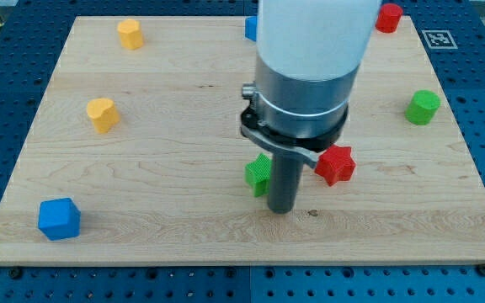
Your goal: Move the green star closer to the red star
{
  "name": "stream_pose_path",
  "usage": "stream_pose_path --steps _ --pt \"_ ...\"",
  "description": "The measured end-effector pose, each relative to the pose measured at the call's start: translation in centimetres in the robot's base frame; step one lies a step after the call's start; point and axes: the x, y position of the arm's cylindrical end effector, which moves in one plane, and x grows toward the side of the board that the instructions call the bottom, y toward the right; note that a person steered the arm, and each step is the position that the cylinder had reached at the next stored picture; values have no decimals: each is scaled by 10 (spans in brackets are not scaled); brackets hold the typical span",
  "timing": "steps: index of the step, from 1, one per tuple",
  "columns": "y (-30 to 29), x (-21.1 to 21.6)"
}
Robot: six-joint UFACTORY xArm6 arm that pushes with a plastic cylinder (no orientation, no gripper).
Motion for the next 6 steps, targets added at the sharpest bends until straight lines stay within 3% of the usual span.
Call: stream_pose_path --steps 1,3,5,6 --pt "-54 5" --pt "-62 -21" --pt "4 -22" --pt "7 -22"
